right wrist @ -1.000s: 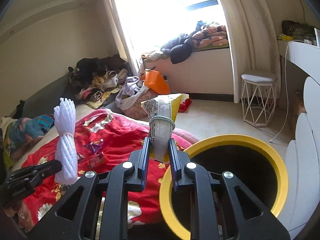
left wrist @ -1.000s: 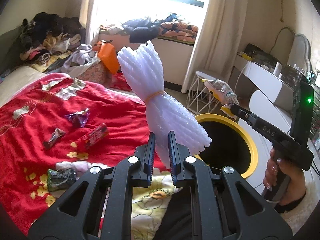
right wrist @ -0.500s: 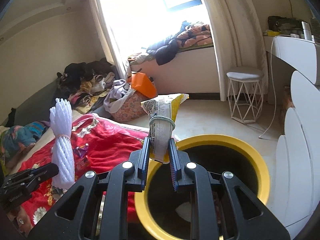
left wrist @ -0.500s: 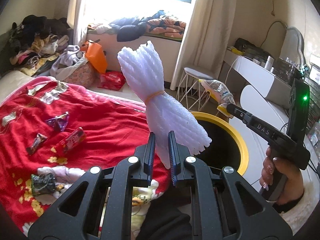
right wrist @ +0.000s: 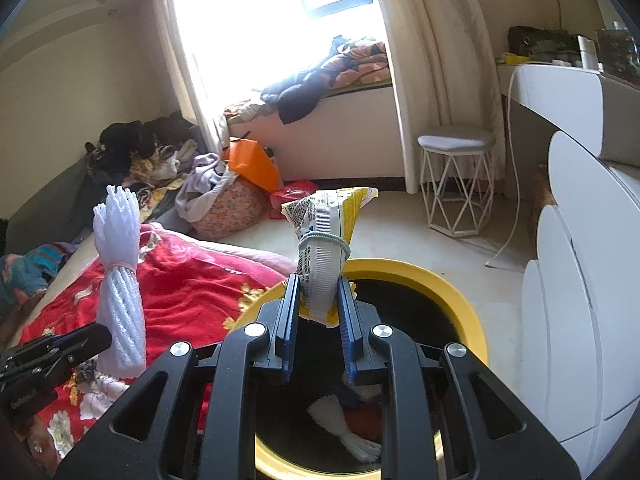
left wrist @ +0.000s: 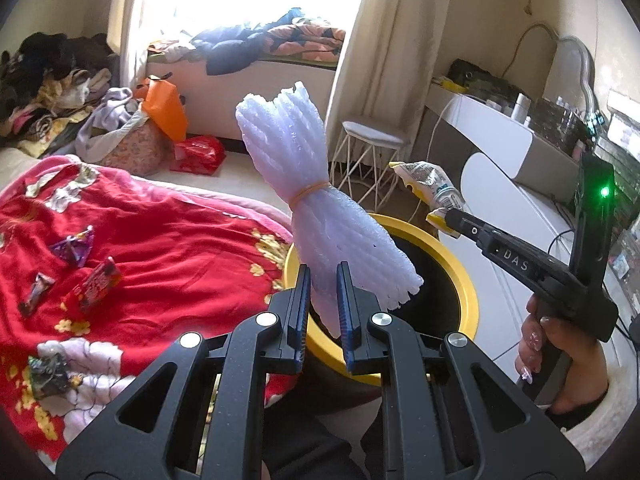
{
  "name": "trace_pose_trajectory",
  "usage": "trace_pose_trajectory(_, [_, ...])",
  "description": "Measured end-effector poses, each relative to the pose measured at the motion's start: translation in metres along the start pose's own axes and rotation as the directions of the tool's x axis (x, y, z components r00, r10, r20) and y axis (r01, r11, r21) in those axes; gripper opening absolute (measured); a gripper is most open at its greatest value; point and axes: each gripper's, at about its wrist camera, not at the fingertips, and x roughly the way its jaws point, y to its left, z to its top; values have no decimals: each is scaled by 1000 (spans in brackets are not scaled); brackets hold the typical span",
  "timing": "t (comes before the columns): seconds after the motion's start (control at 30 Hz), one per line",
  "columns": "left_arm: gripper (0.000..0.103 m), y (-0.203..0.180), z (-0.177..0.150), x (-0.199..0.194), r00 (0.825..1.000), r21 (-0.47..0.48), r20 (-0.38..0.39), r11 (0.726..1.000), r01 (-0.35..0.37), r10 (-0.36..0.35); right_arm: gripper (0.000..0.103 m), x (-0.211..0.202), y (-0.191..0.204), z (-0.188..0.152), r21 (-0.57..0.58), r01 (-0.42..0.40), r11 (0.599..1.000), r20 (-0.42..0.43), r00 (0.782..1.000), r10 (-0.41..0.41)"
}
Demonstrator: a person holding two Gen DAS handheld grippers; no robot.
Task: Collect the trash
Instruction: 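Carry the foam sleeves and yellow tube in both grippers toward the yellow bin, then open the left gripper to drop the foam sleeves while the right gripper releases the tube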
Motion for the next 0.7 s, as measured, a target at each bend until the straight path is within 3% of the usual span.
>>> trace_pose_trajectory(0.7, [9,-26,-13,55,994,51,-112,998,24,-18,18,19,-39,-8,53,38,998,-78,996,-34])
